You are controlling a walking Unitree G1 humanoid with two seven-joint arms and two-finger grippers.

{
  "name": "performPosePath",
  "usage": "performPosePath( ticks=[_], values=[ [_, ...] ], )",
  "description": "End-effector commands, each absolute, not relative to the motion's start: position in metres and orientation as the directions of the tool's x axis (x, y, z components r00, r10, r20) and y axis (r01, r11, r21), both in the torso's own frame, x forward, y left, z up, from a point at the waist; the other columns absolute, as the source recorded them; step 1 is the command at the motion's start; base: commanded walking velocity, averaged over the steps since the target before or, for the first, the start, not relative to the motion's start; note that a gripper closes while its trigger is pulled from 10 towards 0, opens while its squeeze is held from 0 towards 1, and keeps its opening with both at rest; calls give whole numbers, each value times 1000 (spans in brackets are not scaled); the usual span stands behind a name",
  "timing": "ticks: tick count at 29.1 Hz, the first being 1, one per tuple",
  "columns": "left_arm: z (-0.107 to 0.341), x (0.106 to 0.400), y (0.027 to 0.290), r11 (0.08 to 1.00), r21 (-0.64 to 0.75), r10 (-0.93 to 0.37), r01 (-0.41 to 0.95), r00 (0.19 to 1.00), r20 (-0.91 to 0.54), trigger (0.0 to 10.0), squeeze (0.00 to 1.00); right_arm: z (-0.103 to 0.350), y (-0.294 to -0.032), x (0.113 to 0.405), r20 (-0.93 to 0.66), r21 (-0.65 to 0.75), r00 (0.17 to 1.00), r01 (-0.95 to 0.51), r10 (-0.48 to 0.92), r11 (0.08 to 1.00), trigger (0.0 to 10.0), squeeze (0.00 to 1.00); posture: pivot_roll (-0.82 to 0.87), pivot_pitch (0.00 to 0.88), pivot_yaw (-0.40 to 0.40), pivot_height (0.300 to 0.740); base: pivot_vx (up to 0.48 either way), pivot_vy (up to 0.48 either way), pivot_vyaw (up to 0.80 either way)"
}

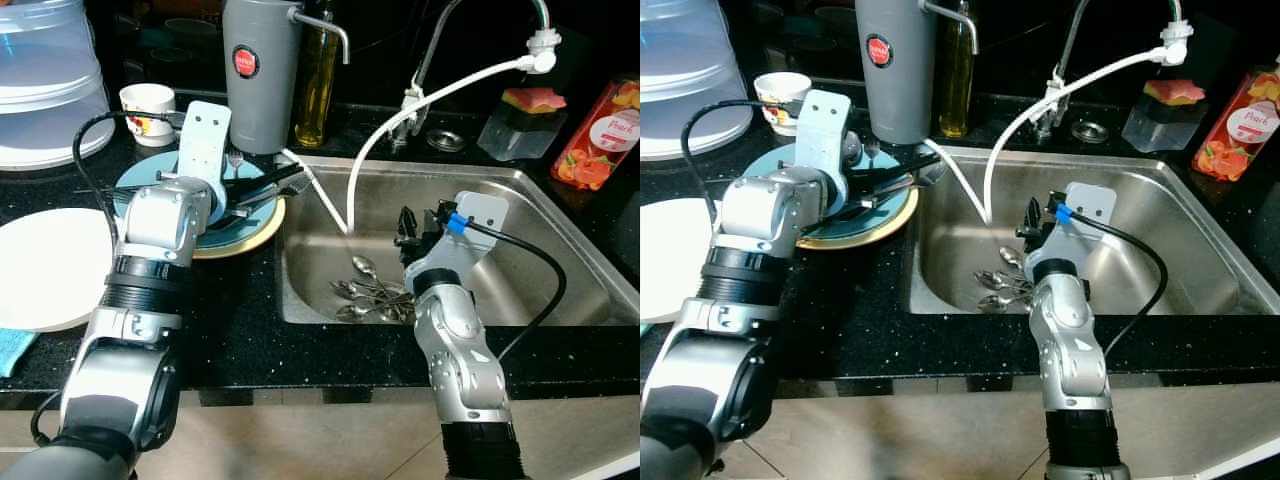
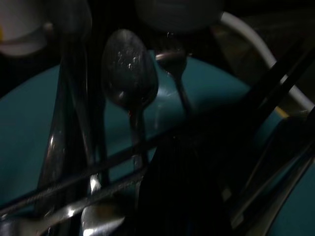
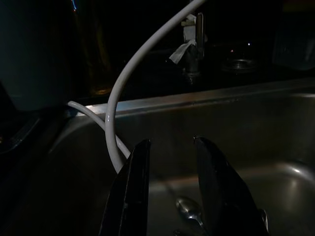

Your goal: Kitchen organization

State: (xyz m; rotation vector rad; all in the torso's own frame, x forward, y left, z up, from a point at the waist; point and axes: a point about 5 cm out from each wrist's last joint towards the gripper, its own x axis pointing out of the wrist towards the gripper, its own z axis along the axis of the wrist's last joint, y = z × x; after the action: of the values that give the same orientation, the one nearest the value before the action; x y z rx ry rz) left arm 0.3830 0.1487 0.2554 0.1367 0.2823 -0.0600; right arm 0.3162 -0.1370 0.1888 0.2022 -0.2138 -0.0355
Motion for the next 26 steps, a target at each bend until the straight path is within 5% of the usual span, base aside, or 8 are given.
performPosePath(
  ticks=[1,2,4,5,12,13,14,26],
  values=[
    [268,381,141,984,144,-73,103,977,-198,8824,0,188,-139,315,205,206,976,23,-66,978,10000,0,211,33,-94,740,0,0,0],
    [275,380,140,964,248,-63,101,986,-156,10000,0,188,-139,315,205,206,977,23,-66,978,10000,0,211,33,-94,740,0,0,0],
    [277,379,139,944,314,-55,98,989,-140,10000,0,188,-139,315,205,206,977,22,-66,978,10000,0,211,33,-94,740,0,0,0],
    [277,377,137,885,456,-45,98,991,-124,10000,0,188,-139,315,204,206,977,22,-65,978,10000,0,213,34,-96,740,0,0,0],
    [267,367,125,769,597,-130,229,970,-206,10000,47,188,-138,315,203,207,977,22,-65,978,10000,0,213,34,-96,740,0,0,0],
    [266,366,125,760,606,-131,237,968,-215,10000,714,188,-138,315,203,207,977,22,-65,978,10000,0,214,36,-96,740,0,0,0],
    [266,366,126,760,606,-125,236,967,-220,10000,1000,188,-138,315,202,207,977,22,-65,978,10000,0,214,36,-96,740,0,0,0],
    [256,366,133,737,618,-91,274,946,-311,10000,1000,187,-138,315,203,206,977,22,-65,978,10000,0,214,34,-96,740,0,0,0]
  ],
)
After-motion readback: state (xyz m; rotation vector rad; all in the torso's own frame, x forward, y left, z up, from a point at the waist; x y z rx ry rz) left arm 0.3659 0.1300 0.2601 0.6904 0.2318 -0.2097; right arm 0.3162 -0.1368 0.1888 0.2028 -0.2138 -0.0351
